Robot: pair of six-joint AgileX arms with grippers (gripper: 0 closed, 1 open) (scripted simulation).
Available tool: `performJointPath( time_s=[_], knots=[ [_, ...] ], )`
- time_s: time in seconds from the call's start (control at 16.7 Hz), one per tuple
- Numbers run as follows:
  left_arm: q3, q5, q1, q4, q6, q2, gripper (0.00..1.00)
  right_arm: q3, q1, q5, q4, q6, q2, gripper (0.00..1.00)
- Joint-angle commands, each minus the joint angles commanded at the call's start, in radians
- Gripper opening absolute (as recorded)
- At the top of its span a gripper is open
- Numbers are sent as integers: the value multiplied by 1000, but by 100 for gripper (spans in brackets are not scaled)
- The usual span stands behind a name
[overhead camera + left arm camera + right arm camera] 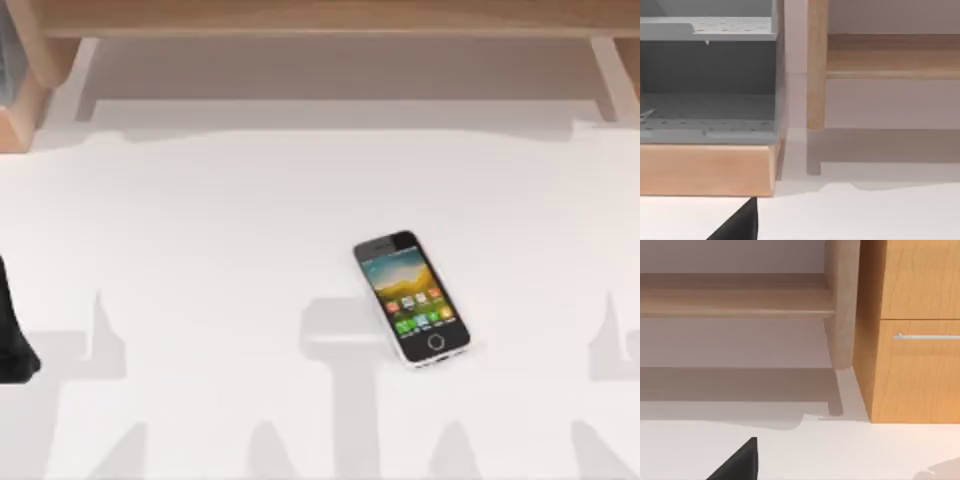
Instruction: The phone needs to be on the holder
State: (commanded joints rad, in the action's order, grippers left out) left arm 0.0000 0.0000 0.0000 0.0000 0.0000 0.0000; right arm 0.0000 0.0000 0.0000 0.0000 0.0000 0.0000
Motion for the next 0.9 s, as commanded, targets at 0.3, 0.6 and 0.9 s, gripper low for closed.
performJointPath(
  time_s=[0.3, 0.6, 0.9],
  knots=[
    [0, 0, 0, 0, 0, 0, 100, 61, 24, -2, -41, 10, 61, 100],
    [0, 0, 0, 0, 0, 0, 100, 349, 122, -5, -221, 53, 376, 100],
    [0, 0, 0, 0, 0, 0, 100, 752, 257, -4, -484, 109, 918, 100]
  ],
)
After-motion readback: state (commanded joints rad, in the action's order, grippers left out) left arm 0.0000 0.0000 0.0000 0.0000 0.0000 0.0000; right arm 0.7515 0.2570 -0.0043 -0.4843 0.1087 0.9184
